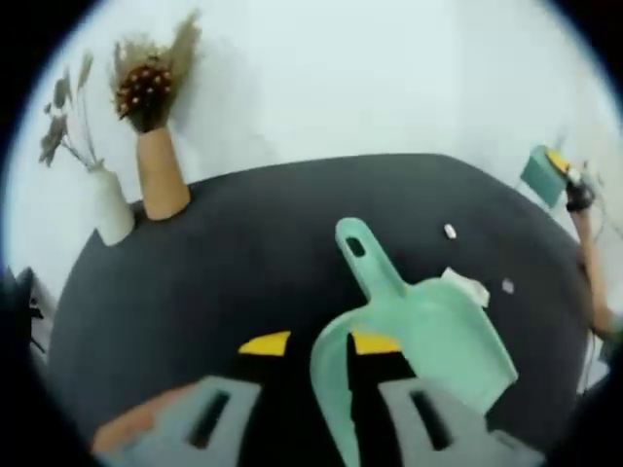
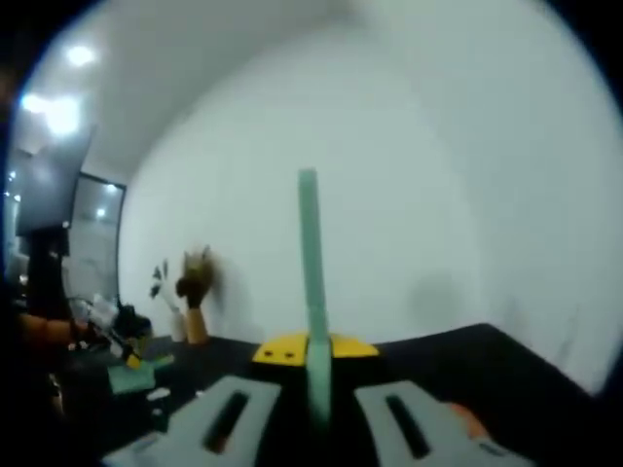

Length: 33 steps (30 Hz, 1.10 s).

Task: Pick up the broom and sweep the trash on the tabletop into the dustpan.

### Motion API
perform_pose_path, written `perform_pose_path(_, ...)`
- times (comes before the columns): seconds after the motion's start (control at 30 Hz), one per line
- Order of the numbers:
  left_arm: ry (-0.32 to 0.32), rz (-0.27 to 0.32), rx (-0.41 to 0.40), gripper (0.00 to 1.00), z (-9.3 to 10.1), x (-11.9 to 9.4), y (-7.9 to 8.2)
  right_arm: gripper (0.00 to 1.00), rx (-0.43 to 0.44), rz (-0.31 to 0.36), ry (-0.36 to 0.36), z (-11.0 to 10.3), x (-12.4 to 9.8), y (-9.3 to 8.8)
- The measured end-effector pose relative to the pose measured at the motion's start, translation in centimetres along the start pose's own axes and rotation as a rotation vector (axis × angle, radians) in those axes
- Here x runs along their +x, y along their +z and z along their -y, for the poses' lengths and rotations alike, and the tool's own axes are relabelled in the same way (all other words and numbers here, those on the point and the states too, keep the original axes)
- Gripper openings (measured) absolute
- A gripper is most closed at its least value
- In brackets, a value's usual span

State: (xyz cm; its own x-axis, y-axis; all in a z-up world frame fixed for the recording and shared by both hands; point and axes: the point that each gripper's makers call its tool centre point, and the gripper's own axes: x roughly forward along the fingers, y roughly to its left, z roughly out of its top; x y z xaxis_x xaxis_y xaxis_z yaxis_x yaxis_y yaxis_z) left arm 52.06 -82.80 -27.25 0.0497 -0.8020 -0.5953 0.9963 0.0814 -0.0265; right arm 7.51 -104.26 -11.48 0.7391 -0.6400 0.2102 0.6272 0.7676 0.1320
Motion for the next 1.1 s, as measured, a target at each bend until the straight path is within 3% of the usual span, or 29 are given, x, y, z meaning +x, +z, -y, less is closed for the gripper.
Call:
perform_pose_path(0.1, -0.005, -0.012, 0.029, 0.19, 0.2, 0.3, -0.6, 0.04, -0.001, 0.000, 0.002, -0.1, -0.1, 0.0)
perform_pose_path(0.17, 0.014, -0.012, 0.057, 0.12, 0.0, 0.4, -0.8, 0.04, 0.001, -0.001, 0.003, -0.1, -0.1, -0.1)
perform_pose_path(0.37, 0.035, -0.004, 0.038, 0.08, 0.0, -0.2, -0.4, 0.04, 0.007, -0.002, 0.005, -0.2, -0.1, -0.2)
perform_pose_path(0.43, 0.070, 0.027, -0.013, 0.07, -0.4, -0.6, 0.2, 0.04, 0.011, -0.001, 0.006, -0.3, -0.2, -0.2)
perform_pose_path(0.7, 0.181, 0.055, -0.154, 0.05, -1.2, -2.4, 0.6, 0.04, 0.021, 0.000, 0.014, 0.0, 0.1, -0.1)
perform_pose_path(0.87, 0.293, 0.071, -0.283, 0.05, -2.4, -3.8, -0.2, 0.04, 0.035, 0.007, 0.025, -0.1, 0.1, 0.1)
perform_pose_path(1.1, 0.317, 0.134, -0.499, 0.05, -2.5, -6.1, -1.0, 0.04, 0.055, 0.013, 0.046, -0.5, 0.1, 0.2)
